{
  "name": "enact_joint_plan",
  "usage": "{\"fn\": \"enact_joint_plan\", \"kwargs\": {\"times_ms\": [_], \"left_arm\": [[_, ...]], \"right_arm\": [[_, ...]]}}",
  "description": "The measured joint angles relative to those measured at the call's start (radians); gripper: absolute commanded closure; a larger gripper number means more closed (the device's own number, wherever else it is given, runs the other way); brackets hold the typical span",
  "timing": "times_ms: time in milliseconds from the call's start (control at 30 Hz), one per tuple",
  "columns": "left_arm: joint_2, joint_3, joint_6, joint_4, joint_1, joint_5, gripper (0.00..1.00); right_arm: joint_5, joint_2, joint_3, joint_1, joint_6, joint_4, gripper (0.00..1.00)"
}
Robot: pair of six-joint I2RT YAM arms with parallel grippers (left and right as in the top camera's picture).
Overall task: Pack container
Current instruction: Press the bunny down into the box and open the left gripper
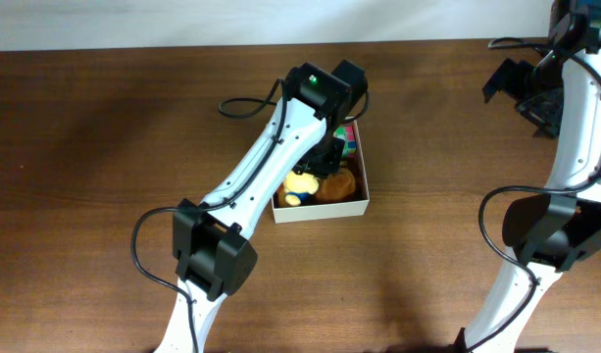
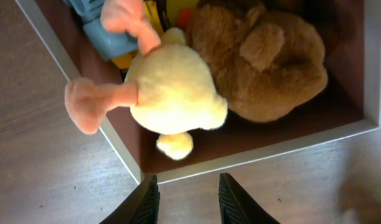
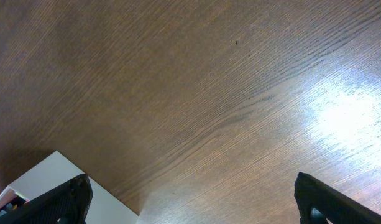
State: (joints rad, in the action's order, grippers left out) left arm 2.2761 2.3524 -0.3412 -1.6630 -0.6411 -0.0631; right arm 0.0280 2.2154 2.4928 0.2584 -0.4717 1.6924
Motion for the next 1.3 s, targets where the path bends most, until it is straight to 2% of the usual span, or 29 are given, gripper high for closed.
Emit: {"fn": "enact_joint_plan", "kwargs": {"times_ms": [100, 167, 300, 567, 900, 1067, 1300], "left_arm": [[0.0, 0.0, -0.001, -0.021, -0.002, 0.0, 0.84], [0.0, 0.0, -0.002, -0.021, -0.003, 0.0, 0.98], [0.0, -0.017, -0.004, 0.007, -0.006, 0.0, 0.98], [0.0, -0.187, -0.004, 0.154, -0.007, -0.016, 0.98], [0.0, -0.204, -0.004, 0.205, 0.006, -0.065, 0.98], [0.0, -0.249, -0.004, 0.285, 0.018, -0.077, 0.98], [-0.003, -0.412, -0.004, 0.453, 0.019, -0.078, 0.98]], "right_arm": [[0.0, 0.0, 0.0, 0.0, 0.0, 0.0, 0.01], [0.0, 0.0, 0.0, 0.0, 0.0, 0.0, 0.01], [0.0, 0.0, 0.0, 0.0, 0.0, 0.0, 0.01], [0.0, 0.0, 0.0, 0.0, 0.0, 0.0, 0.01], [0.0, 0.0, 0.0, 0.0, 0.0, 0.0, 0.01], [0.0, 0.0, 0.0, 0.0, 0.0, 0.0, 0.01], [0.0, 0.0, 0.0, 0.0, -0.001, 0.0, 0.01]]}}
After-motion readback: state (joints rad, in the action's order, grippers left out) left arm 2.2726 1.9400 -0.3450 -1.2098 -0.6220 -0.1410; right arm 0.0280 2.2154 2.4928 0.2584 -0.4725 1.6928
